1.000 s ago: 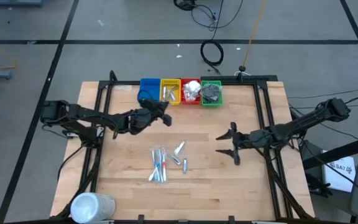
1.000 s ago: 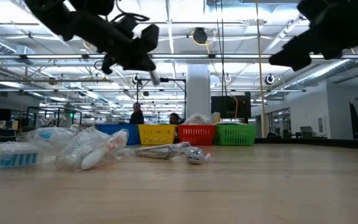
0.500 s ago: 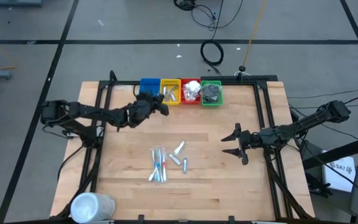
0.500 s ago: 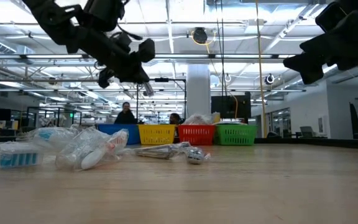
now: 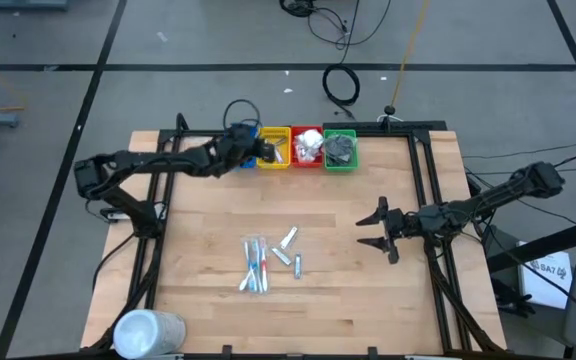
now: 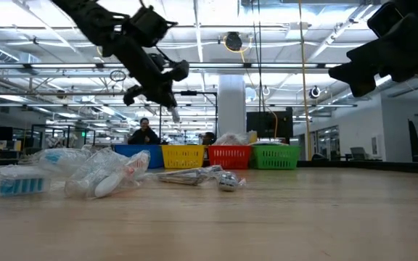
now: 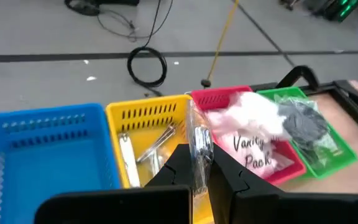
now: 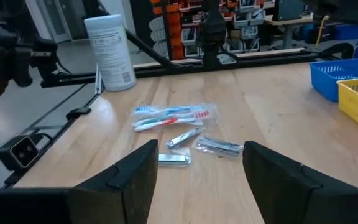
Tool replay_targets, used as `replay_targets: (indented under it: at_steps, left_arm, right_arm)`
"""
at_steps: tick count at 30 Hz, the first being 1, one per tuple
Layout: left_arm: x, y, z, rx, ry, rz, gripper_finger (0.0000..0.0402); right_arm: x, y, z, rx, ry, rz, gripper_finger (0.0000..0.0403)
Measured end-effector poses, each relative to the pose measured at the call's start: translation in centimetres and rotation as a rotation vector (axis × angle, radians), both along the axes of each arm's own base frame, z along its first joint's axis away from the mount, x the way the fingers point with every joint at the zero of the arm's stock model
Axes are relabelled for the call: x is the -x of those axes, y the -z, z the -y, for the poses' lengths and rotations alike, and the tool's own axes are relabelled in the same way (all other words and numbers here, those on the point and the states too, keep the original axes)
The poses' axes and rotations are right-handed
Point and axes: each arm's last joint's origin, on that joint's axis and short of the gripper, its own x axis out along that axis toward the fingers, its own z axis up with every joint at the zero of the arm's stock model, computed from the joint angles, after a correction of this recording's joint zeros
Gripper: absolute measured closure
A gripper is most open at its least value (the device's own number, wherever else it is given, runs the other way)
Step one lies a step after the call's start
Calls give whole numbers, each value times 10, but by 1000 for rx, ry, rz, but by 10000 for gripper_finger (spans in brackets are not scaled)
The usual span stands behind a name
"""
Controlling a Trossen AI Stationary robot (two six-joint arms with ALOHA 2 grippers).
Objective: Pick & Place Travel size toiletries
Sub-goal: Put the nail cutter into the yellow bin
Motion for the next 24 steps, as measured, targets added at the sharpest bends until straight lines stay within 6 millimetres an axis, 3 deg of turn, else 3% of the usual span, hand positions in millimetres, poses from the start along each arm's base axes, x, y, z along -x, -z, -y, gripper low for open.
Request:
replay_targets:
  at_steps: [3,10,16,24]
  left_arm:
    - [-13,1,-12,52,35,-21,393]
    - [-43,31,-28,110,68,-85,393]
    - [-47,48,-39,147,21,-112,381]
    - [-45,48,-39,155,38,-136,373]
  right_arm:
    - [0,0,1,-1,10,-1,184]
    - [-1,1,2,-1,14,-7,188]
    - [-1,1,2,-1,14,-8,188]
    - [-1,1,2,2,13,-8,190]
